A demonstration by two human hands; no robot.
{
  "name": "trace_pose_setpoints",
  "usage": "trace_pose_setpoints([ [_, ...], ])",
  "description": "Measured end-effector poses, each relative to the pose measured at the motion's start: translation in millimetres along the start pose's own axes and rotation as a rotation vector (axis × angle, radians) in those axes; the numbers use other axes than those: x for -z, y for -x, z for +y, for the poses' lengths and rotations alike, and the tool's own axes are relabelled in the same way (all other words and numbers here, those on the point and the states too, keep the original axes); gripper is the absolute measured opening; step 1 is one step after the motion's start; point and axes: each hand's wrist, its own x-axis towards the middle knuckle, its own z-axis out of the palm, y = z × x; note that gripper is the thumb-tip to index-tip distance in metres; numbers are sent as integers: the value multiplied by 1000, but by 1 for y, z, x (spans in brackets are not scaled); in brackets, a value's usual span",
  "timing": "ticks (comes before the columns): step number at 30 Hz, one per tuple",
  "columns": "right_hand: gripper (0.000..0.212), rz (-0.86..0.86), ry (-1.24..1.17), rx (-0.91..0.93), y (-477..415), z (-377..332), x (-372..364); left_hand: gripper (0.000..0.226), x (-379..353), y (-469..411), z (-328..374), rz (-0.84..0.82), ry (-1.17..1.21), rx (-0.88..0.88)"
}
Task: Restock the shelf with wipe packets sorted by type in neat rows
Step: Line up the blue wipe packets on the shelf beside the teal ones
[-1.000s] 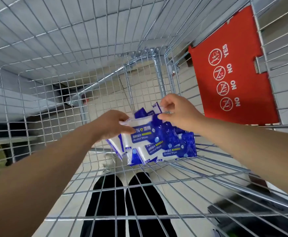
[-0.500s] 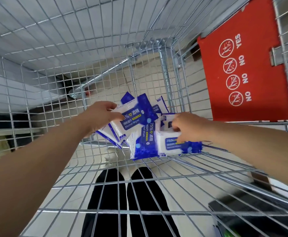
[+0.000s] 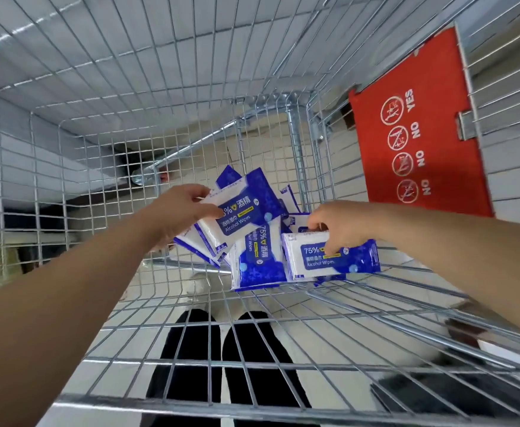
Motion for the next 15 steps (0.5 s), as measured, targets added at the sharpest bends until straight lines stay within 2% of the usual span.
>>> trace_pose_setpoints([
  [3, 50, 26, -3, -4, 34, -11, 36, 26, 8, 22, 10, 53, 58, -36],
  [7, 51, 227, 21, 2, 94, -38, 88, 27, 27, 71, 38, 168, 174, -169],
  [12, 36, 518, -16, 39, 176, -88, 154, 54, 66, 164, 79, 277, 330, -340],
  [15, 28, 672, -30, 135, 235, -131, 191, 45, 93, 230, 96, 338, 403, -459],
])
